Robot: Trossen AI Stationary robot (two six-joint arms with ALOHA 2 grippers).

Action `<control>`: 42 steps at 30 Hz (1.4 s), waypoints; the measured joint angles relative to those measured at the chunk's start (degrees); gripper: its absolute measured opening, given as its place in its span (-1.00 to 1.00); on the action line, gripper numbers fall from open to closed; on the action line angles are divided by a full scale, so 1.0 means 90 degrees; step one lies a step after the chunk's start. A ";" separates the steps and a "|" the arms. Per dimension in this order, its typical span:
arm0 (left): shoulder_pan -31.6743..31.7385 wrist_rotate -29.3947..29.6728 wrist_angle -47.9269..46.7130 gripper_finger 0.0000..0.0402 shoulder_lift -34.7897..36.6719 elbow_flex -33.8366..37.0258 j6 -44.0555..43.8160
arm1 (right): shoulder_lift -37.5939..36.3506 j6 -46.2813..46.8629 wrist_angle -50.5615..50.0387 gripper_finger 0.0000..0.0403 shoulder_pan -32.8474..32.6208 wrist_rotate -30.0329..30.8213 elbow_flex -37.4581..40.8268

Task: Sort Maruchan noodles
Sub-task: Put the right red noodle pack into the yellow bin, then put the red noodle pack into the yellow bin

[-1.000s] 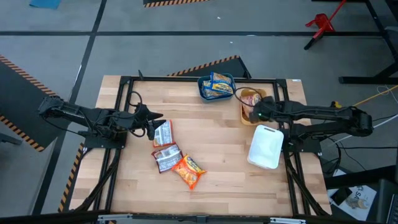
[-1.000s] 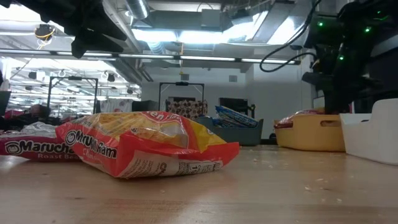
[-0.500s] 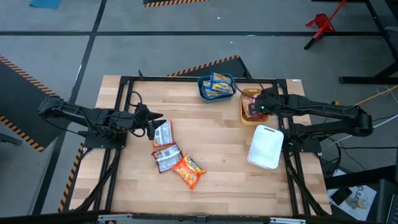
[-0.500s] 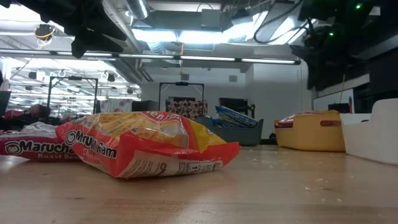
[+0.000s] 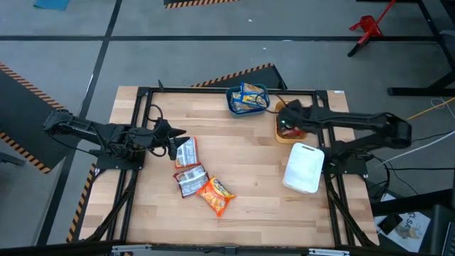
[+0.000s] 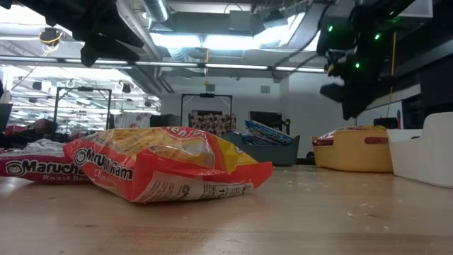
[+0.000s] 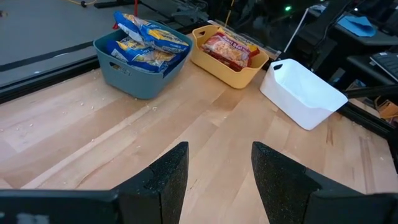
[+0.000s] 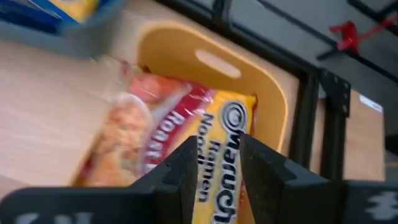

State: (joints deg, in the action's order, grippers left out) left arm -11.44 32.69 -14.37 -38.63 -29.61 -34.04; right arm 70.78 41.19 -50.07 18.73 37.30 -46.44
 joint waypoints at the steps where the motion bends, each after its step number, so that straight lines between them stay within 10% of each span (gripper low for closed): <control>1: 0.0002 0.0000 0.0000 -0.16 0.0000 0.0000 0.0000 | 0.0105 -0.0073 -0.0035 -0.49 0.0117 -0.0050 0.0000; 15: 0.0000 -0.0029 0.0000 -0.16 0.0000 0.0002 -0.0028 | 0.0237 -0.0302 -0.0790 -0.51 0.0887 -0.0611 -0.0054; 23: 0.0002 -0.0246 -0.0010 -0.16 0.0000 0.0002 -0.0103 | -0.0519 -0.0862 -0.0437 -0.51 -0.0022 -0.0668 -0.1038; 31: -0.0085 -0.1598 -0.1520 -0.16 -0.0497 0.0002 -0.1615 | -0.0532 -0.2253 0.1400 -0.51 -0.1363 -0.2516 -0.1207; 42: -0.1854 -0.2448 -0.1229 -0.16 -0.2743 -0.0290 -0.3708 | 0.0308 -0.2242 0.1588 -0.51 -0.2587 -0.2036 -0.1200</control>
State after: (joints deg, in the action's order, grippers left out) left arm -28.12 10.65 -25.43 -63.32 -32.22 -67.42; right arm 73.54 21.02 -35.78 -4.55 18.97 -57.23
